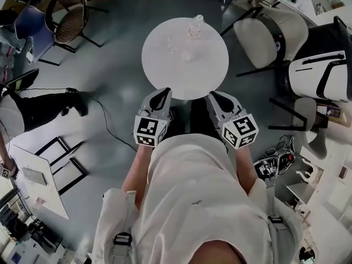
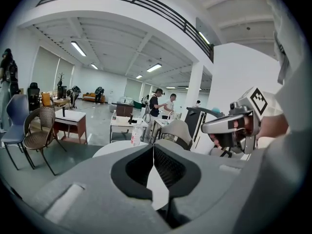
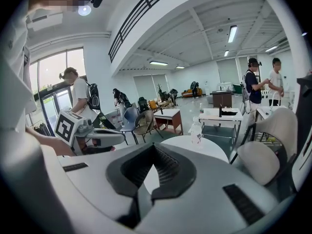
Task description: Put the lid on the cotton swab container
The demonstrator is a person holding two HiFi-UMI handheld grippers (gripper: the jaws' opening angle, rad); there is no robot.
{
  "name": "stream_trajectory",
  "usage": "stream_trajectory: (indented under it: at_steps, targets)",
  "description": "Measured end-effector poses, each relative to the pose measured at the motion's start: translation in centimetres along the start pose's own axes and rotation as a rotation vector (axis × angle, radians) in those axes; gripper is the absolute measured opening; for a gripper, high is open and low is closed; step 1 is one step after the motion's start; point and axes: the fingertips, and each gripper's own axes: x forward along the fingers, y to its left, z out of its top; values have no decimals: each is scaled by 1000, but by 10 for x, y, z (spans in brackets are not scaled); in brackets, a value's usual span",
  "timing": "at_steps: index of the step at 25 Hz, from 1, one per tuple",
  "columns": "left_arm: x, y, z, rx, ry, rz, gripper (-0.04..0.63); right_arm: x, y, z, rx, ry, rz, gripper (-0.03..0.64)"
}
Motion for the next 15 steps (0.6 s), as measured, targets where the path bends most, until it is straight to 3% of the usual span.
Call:
stream_trajectory:
  at_steps: [8,15]
  targets:
    - [42,18,27,-39,-8,153,12,33,-50,45,-57,10,127,5]
    - [81,29,26,-193,-26,283,12,64,-96,67,-115,45,255,5]
